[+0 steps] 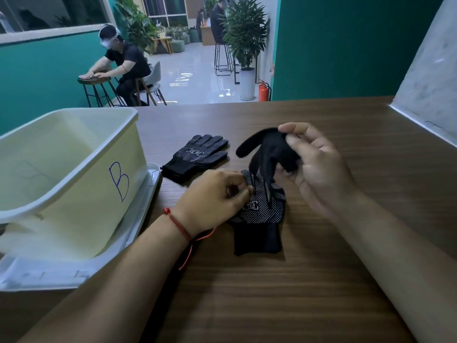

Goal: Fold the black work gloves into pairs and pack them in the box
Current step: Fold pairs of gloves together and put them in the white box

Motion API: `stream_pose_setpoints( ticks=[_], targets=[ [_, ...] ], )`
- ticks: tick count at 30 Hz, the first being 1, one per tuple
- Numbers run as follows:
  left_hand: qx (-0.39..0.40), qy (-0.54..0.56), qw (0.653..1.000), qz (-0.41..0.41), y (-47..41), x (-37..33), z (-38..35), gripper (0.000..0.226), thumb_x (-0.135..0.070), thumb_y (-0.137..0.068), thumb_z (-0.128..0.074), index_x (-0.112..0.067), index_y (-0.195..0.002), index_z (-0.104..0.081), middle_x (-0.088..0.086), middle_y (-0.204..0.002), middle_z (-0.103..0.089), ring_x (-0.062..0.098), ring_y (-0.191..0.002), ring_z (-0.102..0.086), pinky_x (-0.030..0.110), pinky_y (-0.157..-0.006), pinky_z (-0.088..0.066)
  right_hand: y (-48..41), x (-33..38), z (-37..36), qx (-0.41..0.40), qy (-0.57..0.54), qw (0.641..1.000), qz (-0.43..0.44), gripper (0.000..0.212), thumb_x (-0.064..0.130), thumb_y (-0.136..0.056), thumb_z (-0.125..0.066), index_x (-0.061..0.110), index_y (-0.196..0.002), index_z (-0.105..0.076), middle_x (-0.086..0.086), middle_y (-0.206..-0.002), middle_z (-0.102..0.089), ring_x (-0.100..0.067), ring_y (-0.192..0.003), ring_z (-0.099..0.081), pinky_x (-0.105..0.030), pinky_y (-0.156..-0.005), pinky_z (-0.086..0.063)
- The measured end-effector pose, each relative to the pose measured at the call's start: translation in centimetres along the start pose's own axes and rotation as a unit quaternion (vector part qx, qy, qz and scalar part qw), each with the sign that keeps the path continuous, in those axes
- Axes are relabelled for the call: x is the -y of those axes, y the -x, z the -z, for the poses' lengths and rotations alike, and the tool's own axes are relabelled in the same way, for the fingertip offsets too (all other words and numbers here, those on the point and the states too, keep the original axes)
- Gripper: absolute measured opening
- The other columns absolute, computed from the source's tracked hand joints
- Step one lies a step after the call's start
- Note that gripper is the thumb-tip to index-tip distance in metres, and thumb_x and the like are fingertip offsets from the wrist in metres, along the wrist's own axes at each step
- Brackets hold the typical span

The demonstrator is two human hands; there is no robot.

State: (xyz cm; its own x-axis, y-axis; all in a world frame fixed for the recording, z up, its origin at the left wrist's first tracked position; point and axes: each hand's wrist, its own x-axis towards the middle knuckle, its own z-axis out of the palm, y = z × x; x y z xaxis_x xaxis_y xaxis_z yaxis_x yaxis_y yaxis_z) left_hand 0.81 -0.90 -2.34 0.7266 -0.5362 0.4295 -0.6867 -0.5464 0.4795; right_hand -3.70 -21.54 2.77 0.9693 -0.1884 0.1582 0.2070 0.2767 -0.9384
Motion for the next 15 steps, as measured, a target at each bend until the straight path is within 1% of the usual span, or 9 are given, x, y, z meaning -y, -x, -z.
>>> stream_pose_setpoints(
  ticks=[2, 3, 5, 6, 7, 9, 12, 14, 15],
  targets=[
    [-0.023, 0.059, 0.998, 0.014, 0.0, -0.3, 0.6, 0.036, -0.027, -0.098, -0.066, -0.012, -0.066, -0.062, -0.005, -0.059, -0.056, 0.007, -0.058, -0.052, 0.03, -0.058, -0.043, -0.3, 0.3, -0.7, 0.054, -0.061, 0.997, -0.012, 0.03, 0.006, -0.112, -0.043, 0.02, -0.119, -0.069, -0.01, -0.112, -0.076, -0.018, -0.085, -0.072, -0.024, -0.066, -0.056],
    [-0.034, 0.073, 0.997, 0.02, 0.1, -0.3, 0.9, 0.038, -0.025, -0.097, -0.065, -0.008, -0.063, -0.061, -0.002, -0.056, -0.053, 0.009, -0.055, -0.048, 0.03, -0.056, -0.039, -0.6, 0.4, -1.0, 0.08, -0.074, 0.994, -0.01, 0.035, 0.005, -0.112, -0.041, 0.022, -0.127, -0.068, -0.01, -0.125, -0.075, -0.02, -0.097, -0.074, -0.026, -0.075, -0.057],
    [-0.046, 0.066, 0.996, 0.03, 0.1, 0.2, 1.3, 0.04, -0.026, -0.095, -0.061, -0.004, -0.062, -0.06, 0.004, -0.055, -0.053, 0.019, -0.055, -0.051, 0.034, -0.055, -0.04, -1.1, 0.5, -1.3, 0.122, -0.089, 0.989, 0.001, 0.047, 0.004, -0.111, -0.04, 0.03, -0.143, -0.061, -0.005, -0.149, -0.064, -0.022, -0.122, -0.071, -0.033, -0.092, -0.055],
    [-0.045, 0.054, 0.997, 0.036, 0.1, 0.7, 1.4, 0.04, -0.027, -0.094, -0.061, -0.004, -0.062, -0.061, 0.005, -0.056, -0.056, 0.022, -0.056, -0.054, 0.037, -0.056, -0.043, -1.2, 0.3, -1.2, 0.139, -0.097, 0.986, 0.003, 0.052, 0.003, -0.11, -0.038, 0.033, -0.149, -0.055, -0.001, -0.154, -0.06, -0.022, -0.13, -0.067, -0.036, -0.098, -0.052],
    [-0.043, 0.042, 0.997, 0.041, 0.1, 1.1, 1.4, 0.04, -0.029, -0.094, -0.061, -0.003, -0.064, -0.063, 0.006, -0.057, -0.058, 0.024, -0.057, -0.056, 0.04, -0.058, -0.045, -1.3, 0.1, -1.0, 0.153, -0.105, 0.983, -0.001, 0.057, 0.001, -0.109, -0.037, 0.034, -0.153, -0.05, 0.003, -0.156, -0.059, -0.022, -0.134, -0.065, -0.038, -0.103, -0.05],
    [-0.029, 0.026, 0.998, 0.051, 0.1, 1.5, 1.3, 0.043, -0.034, -0.094, -0.059, -0.003, -0.066, -0.065, 0.007, -0.057, -0.06, 0.025, -0.057, -0.058, 0.043, -0.059, -0.045, -1.1, -0.4, -0.4, 0.161, -0.118, 0.98, -0.028, 0.061, -0.002, -0.107, -0.036, 0.031, -0.157, -0.047, 0.005, -0.156, -0.059, -0.022, -0.135, -0.064, -0.041, -0.104, -0.05],
    [-0.002, 0.039, 0.998, 0.056, 0.0, 1.4, 1.2, 0.041, -0.036, -0.097, -0.057, -0.012, -0.068, -0.074, 0.004, -0.059, -0.067, 0.021, -0.06, -0.066, 0.041, -0.062, -0.051, -0.5, -1.1, 0.5, 0.141, -0.123, 0.977, -0.104, 0.058, -0.002, -0.105, -0.038, 0.023, -0.155, -0.052, -0.002, -0.149, -0.065, -0.026, -0.129, -0.069, -0.04, -0.097, -0.056],
    [0.007, 0.045, 0.997, 0.055, 0.0, 1.5, 1.3, 0.036, -0.037, -0.097, -0.058, -0.021, -0.073, -0.078, 0.001, -0.062, -0.071, 0.018, -0.063, -0.07, 0.039, -0.064, -0.053, 0.3, -1.2, 1.0, 0.128, -0.089, 0.977, -0.146, 0.054, -0.004, -0.104, -0.041, 0.019, -0.151, -0.055, -0.006, -0.142, -0.07, -0.027, -0.125, -0.071, -0.04, -0.096, -0.056],
    [0.013, 0.031, 0.998, 0.05, 0.0, 1.7, 1.3, 0.035, -0.039, -0.096, -0.058, -0.02, -0.075, -0.078, 0.001, -0.064, -0.071, 0.019, -0.063, -0.069, 0.041, -0.063, -0.052, 0.8, -1.2, 1.2, 0.125, -0.063, 0.977, -0.158, 0.053, -0.006, -0.103, -0.043, 0.017, -0.149, -0.057, -0.007, -0.139, -0.072, -0.028, -0.123, -0.073, -0.039, -0.095, -0.057]
  ],
)
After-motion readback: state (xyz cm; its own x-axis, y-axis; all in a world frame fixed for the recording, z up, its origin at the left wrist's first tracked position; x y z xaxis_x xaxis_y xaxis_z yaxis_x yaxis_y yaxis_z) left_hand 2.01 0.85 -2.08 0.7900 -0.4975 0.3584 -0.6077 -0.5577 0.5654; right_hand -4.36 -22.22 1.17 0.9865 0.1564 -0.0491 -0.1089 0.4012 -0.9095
